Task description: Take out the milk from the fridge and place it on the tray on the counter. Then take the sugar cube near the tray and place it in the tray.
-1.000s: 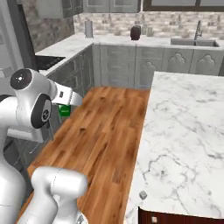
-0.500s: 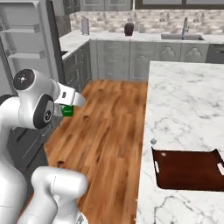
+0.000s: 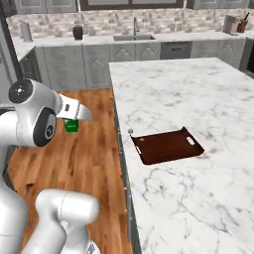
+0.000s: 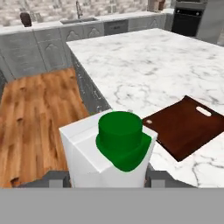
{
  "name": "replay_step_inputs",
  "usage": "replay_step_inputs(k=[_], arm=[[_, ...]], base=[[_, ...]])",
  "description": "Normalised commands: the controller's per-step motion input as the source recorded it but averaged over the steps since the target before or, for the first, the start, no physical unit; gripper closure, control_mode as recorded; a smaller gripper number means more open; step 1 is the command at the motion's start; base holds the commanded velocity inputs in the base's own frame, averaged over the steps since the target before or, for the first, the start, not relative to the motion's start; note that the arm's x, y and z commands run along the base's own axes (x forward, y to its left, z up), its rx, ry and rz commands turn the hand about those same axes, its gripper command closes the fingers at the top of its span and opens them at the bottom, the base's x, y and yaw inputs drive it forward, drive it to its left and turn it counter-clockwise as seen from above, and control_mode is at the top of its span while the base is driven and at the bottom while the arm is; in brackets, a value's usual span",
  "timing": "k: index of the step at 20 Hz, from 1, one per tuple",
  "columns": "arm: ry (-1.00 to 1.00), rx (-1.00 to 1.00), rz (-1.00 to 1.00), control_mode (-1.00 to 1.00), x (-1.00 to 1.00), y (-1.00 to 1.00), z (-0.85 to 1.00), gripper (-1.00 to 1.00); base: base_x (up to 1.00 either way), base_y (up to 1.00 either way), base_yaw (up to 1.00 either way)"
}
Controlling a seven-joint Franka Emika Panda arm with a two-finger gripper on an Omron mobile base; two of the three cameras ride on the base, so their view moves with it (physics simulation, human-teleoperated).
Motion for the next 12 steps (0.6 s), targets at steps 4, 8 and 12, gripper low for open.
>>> replay_step_inputs(k=[4,8,12], arm=[[0.0,0.0,0.0,1.0,0.0,0.0,0.0,1.0],[0.0,0.0,0.0,1.0,0.0,0.0,0.0,1.0],[0.0,0.0,0.0,1.0,0.0,0.0,0.0,1.0]], base=[[-0.07,0.14,-0.72],[-0.34,0.52,-0.53],[0.0,-0.01,-0.63]])
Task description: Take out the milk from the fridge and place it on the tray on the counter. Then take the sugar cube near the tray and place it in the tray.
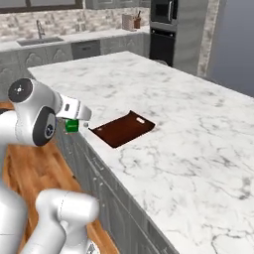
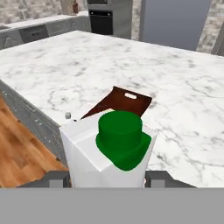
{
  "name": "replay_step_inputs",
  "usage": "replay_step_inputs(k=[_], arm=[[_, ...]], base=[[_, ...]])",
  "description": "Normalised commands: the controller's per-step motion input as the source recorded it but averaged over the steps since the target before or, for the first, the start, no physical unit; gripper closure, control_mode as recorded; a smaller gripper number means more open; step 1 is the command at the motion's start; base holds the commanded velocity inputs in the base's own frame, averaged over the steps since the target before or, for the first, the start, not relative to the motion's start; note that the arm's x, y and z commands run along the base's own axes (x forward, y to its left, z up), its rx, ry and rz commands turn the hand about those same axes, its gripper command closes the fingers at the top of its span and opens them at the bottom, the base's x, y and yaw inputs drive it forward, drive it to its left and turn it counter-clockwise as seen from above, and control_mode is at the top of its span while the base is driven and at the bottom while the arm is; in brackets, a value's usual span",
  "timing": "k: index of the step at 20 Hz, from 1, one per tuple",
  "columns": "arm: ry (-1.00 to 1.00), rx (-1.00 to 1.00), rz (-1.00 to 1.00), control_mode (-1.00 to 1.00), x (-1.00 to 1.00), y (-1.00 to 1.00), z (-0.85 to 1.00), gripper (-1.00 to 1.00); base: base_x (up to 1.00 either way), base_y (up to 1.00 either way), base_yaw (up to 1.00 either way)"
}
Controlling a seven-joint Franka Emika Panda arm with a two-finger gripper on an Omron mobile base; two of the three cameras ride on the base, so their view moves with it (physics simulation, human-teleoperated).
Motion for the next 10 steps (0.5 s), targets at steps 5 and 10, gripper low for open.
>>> replay_step_inputs(k=[5,10], arm=[[0.0,0.0,0.0,1.0,0.0,0.0,0.0,1.0],[0.0,0.0,0.0,1.0,0.0,0.0,0.0,1.0]], base=[[0.06,-0.25,-0.29],[0.37,0.07,-0.3]])
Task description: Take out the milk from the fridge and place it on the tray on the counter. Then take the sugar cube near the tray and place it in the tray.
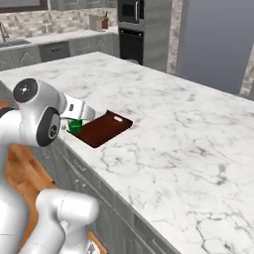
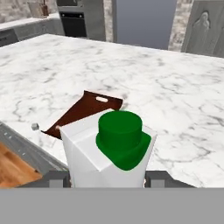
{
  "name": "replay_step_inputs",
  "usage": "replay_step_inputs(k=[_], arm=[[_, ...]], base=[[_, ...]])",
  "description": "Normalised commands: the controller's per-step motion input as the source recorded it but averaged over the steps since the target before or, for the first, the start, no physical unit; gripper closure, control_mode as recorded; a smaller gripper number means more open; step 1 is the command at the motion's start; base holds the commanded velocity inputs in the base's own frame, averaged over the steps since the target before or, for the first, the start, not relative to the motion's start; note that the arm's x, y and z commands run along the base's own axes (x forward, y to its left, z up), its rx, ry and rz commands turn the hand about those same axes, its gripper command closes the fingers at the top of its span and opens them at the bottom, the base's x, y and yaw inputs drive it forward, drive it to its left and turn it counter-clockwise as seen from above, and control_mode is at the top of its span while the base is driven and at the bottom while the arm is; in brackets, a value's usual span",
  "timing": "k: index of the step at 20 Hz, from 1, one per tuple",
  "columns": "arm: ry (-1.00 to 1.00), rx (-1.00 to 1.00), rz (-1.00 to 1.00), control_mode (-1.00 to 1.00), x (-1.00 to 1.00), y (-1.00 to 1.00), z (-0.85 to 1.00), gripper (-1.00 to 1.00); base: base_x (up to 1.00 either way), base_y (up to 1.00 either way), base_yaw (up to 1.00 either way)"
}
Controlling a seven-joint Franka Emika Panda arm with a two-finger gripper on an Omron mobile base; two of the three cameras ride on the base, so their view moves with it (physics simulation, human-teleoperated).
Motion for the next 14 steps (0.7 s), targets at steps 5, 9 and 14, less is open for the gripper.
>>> replay_step_inputs(k=[5,9,14], arm=[[0.0,0.0,0.0,1.0,0.0,0.0,0.0,1.0],[0.0,0.0,0.0,1.0,0.0,0.0,0.0,1.0],[0.0,0.0,0.0,1.0,0.0,0.0,0.0,1.0]], base=[[0.29,0.14,-0.48],[0.28,0.34,-0.61],[0.89,0.34,-0.24]])
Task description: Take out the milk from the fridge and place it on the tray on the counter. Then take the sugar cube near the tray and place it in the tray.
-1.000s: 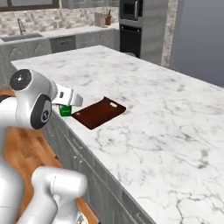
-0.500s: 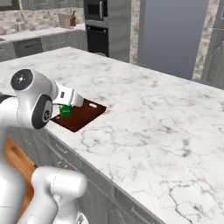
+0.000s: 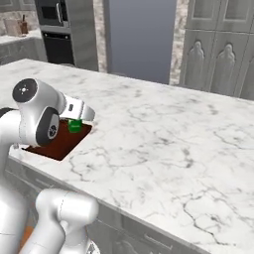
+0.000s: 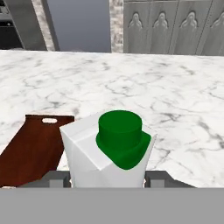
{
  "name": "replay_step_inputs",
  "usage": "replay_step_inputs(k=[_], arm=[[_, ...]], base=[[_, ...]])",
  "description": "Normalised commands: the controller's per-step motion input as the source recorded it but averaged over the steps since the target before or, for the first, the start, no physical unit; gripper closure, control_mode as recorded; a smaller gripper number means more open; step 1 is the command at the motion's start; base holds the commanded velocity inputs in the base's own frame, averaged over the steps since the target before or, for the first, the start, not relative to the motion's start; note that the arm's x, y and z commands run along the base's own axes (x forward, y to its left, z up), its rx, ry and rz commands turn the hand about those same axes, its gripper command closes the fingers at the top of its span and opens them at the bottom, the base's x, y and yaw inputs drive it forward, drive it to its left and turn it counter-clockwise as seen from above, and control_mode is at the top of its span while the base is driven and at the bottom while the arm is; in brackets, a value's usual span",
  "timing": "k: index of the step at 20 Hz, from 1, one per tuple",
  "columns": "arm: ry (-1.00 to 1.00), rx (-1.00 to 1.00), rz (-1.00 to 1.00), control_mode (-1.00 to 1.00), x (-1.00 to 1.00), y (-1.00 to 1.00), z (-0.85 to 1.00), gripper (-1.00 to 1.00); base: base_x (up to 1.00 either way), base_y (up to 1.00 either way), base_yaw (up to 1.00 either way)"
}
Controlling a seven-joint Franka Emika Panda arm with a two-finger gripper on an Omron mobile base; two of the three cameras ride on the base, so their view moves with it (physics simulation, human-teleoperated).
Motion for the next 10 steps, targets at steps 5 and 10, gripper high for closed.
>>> replay_step_inputs(k=[5,10], arm=[[0.0,0.0,0.0,1.0,0.0,0.0,0.0,1.0],[0.0,0.0,0.0,1.0,0.0,0.0,0.0,1.0]], base=[[0.31,1.0,-0.07],[-0.39,1.0,0.08]])
